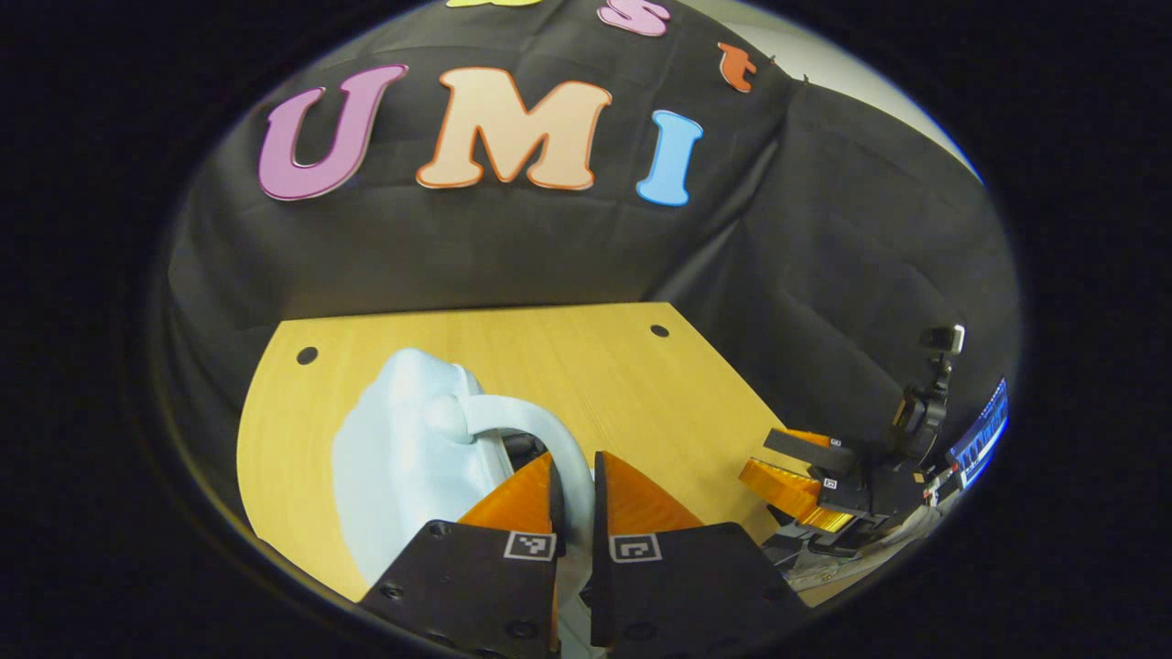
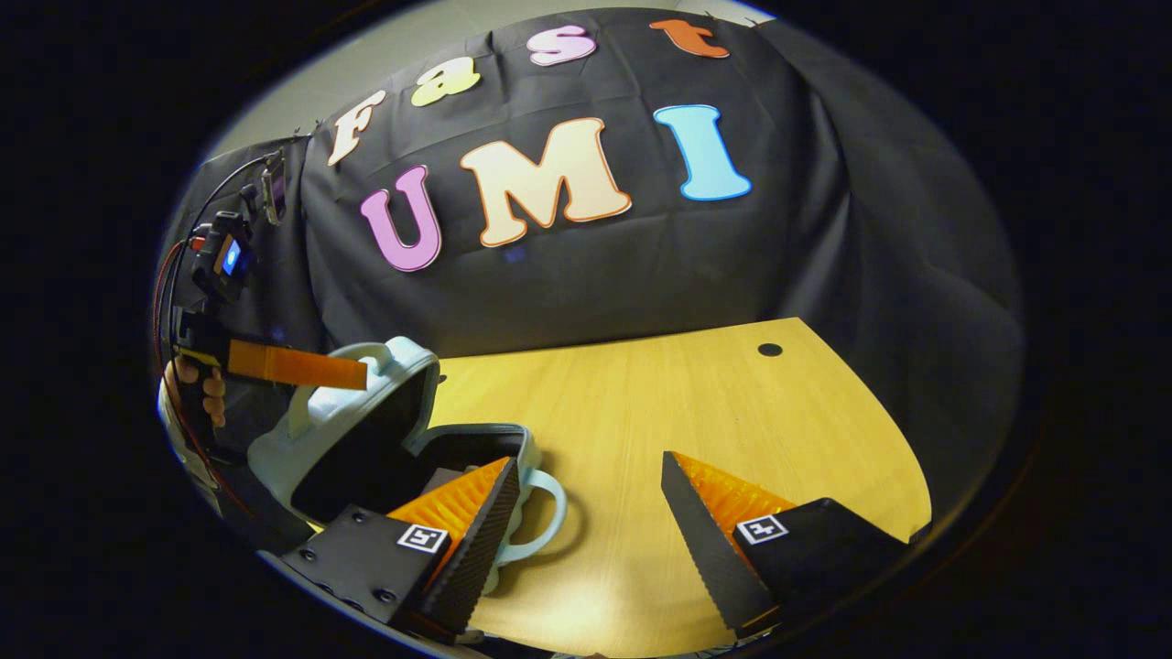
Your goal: First open the suitcase, pack the skin care products into it, and then close the suitcase.
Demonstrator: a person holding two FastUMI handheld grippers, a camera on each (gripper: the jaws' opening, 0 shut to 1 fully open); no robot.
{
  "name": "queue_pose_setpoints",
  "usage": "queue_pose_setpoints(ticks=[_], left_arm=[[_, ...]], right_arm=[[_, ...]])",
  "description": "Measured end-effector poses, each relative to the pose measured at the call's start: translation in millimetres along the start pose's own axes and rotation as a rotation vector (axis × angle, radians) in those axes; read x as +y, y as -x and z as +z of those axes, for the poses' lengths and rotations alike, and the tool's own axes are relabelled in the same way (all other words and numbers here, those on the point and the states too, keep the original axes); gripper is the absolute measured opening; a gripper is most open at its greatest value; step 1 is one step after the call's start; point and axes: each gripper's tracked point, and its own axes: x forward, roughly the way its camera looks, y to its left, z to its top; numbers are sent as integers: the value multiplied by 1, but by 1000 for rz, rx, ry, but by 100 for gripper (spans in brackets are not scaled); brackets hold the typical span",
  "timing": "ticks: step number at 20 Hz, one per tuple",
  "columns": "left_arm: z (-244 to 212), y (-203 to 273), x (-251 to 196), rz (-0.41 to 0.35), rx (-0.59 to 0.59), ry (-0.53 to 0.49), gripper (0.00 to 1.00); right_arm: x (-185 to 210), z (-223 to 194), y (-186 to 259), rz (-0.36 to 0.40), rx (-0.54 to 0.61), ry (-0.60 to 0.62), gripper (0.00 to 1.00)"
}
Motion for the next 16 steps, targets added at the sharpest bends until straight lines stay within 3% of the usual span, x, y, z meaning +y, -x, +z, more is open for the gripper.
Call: queue_pose_setpoints(ticks=[8,12,15,16], left_arm=[[-57,-53,-40,-63,129,34,8],[-73,-83,-41,-24,155,32,12],[-54,-75,-49,0,78,8,61],[-43,-72,-54,15,36,0,63]], right_arm=[[-48,-7,26,-81,5,-6,98],[-67,-10,36,-99,13,-2,98],[-77,-4,42,-103,-1,10,98],[-79,2,44,-103,-15,10,98]])
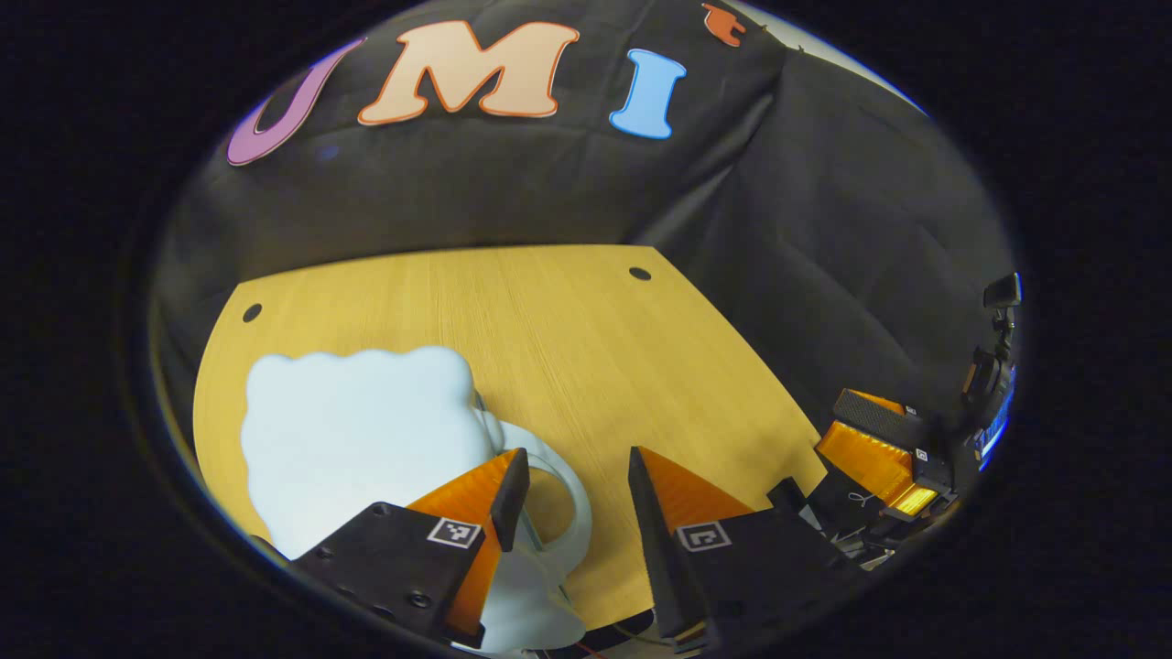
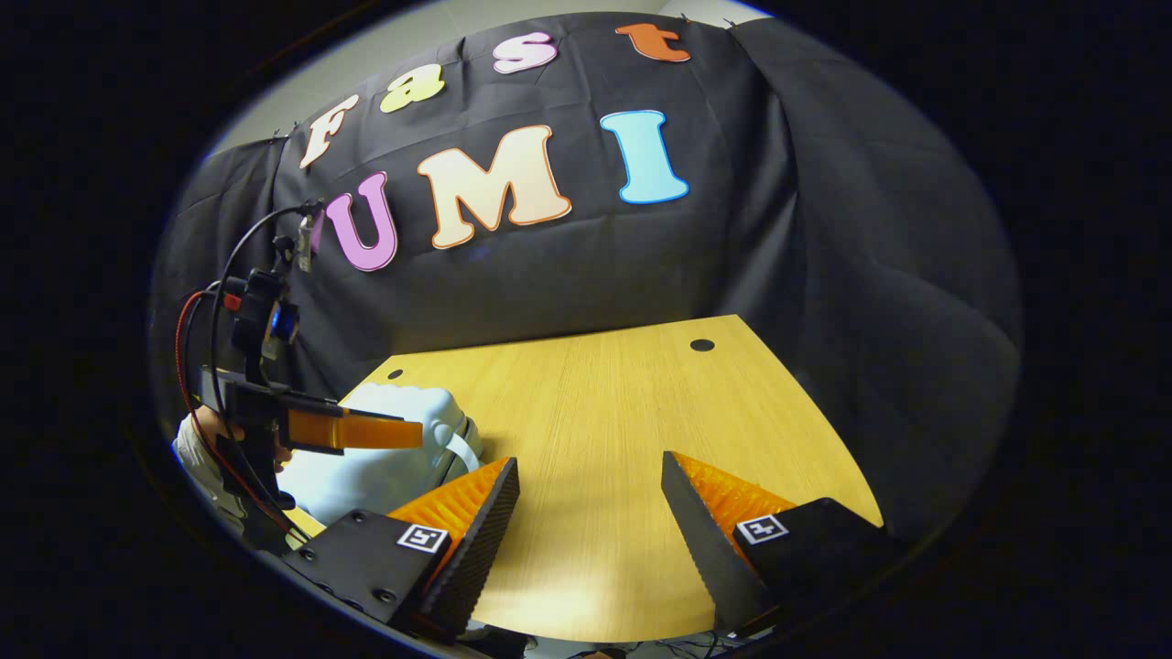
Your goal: First open the suitcase, pack the skin care products into it, and then close the suitcase.
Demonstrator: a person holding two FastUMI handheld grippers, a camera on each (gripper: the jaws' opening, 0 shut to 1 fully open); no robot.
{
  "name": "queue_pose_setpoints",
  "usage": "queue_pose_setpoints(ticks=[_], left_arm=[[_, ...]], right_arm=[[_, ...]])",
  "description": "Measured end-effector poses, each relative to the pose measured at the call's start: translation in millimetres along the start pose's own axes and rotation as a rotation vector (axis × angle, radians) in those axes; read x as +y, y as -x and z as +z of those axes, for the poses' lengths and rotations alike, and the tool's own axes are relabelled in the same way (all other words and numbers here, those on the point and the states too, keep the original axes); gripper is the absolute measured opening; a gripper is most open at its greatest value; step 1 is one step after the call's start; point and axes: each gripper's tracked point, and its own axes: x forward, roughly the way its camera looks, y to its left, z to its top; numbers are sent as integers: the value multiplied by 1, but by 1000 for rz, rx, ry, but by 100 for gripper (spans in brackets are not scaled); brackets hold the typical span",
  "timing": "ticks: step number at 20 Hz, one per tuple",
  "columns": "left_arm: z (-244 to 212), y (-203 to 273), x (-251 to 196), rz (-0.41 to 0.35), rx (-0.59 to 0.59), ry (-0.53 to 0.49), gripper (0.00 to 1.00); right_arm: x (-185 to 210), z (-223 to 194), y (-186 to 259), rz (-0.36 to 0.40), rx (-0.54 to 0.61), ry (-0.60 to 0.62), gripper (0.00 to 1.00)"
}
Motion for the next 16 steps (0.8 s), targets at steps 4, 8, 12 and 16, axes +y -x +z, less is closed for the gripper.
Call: queue_pose_setpoints(ticks=[4,8,12,16], left_arm=[[50,20,-8,80,-224,-29,79],[84,50,-19,179,-415,-127,95],[114,82,-35,264,-570,-185,96],[131,96,-41,284,-626,-166,95]], right_arm=[[0,41,7,2,-109,-17,98],[9,104,20,5,-277,8,98],[26,159,40,27,-435,12,98],[37,191,62,38,-557,71,98]])
